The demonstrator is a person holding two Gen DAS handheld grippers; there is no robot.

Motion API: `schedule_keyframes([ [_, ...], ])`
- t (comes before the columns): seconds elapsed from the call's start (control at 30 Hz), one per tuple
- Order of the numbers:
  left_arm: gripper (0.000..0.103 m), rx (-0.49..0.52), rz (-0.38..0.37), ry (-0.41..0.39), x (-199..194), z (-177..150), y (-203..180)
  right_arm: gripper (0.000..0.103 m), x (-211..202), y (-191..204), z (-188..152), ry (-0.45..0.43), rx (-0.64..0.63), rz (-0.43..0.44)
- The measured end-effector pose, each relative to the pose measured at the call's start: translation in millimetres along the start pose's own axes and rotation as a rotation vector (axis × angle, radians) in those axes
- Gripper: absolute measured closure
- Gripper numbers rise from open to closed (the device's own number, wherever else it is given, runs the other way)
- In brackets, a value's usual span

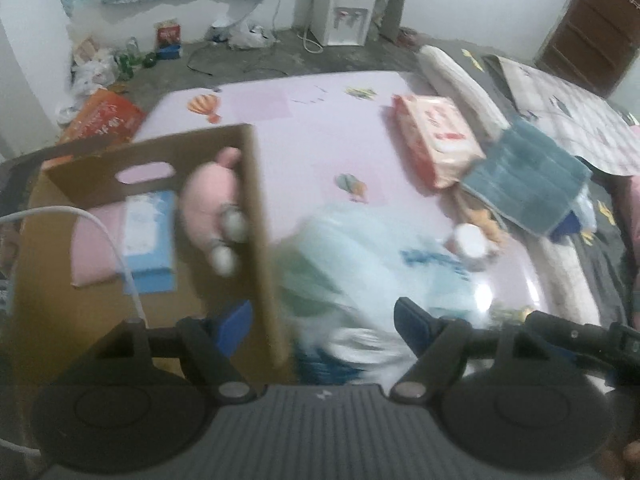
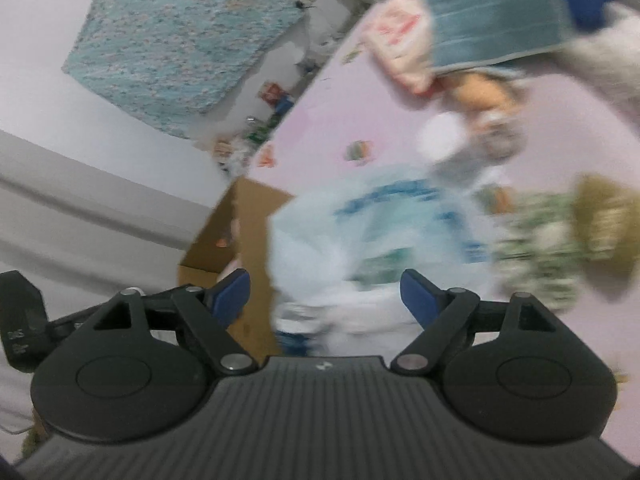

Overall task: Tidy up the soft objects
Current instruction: 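Grasp the blue-grey towel with the left tool and lift it, then grasp the blue-grey towel with the right tool while the left tool holds it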

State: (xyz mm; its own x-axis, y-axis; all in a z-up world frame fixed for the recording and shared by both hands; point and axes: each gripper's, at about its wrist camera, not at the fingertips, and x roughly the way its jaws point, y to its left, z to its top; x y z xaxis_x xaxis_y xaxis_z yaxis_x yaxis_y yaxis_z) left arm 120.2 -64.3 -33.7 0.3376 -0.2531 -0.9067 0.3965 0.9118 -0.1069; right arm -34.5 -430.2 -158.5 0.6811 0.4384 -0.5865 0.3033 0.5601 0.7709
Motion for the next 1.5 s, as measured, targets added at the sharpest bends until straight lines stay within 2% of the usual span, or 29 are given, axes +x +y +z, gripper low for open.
schedule_keyframes([
  [0.23,0.024,0.006,-0.042,0.02,26,13,-80,0.021,-62,-57,50,-0.047,-0.028,-0.075],
  [0.37,0.027,-0.078,-0.126,0.036,52,35,-111,0.021,-88,-72,97,-0.134,-0.126,-0.126],
  [0.43,0.033,-0.135,-0.154,0.041,68,47,-121,0.021,-94,-73,127,-0.18,-0.2,-0.151],
  [0.57,0.047,-0.249,-0.197,0.064,104,72,-135,0.021,-89,-71,185,-0.235,-0.388,-0.184],
  [0.63,0.048,-0.274,-0.193,0.053,117,85,-140,0.021,-80,-69,210,-0.238,-0.472,-0.184],
  [0.7,0.05,-0.28,-0.191,0.043,125,96,-144,0.021,-68,-65,233,-0.216,-0.56,-0.187],
  [0.83,0.05,-0.289,-0.188,0.038,137,111,-148,0.022,-38,-63,258,-0.131,-0.704,-0.249],
  [0.93,0.05,-0.291,-0.191,0.043,140,115,-151,0.034,-16,-56,258,-0.05,-0.817,-0.291],
  [1.0,0.05,-0.302,-0.202,0.055,140,113,-150,0.054,-8,-45,248,-0.029,-0.899,-0.301],
  [1.1,0.05,-0.309,-0.218,0.071,140,107,-150,0.067,-11,-37,236,-0.015,-0.933,-0.283],
  [1.2,0.042,-0.31,-0.234,0.077,140,105,-151,0.071,-13,-29,230,-0.005,-0.986,-0.291],
  [1.23,0.035,-0.313,-0.242,0.078,140,106,-151,0.071,-12,-27,228,-0.002,-1.008,-0.3],
  [1.37,0.024,-0.338,-0.267,0.083,148,124,-156,0.07,-10,-21,221,0.01,-1.06,-0.321],
  [1.5,0.021,-0.351,-0.322,0.103,167,154,-173,0.069,-12,-20,213,0.007,-1.087,-0.337],
])
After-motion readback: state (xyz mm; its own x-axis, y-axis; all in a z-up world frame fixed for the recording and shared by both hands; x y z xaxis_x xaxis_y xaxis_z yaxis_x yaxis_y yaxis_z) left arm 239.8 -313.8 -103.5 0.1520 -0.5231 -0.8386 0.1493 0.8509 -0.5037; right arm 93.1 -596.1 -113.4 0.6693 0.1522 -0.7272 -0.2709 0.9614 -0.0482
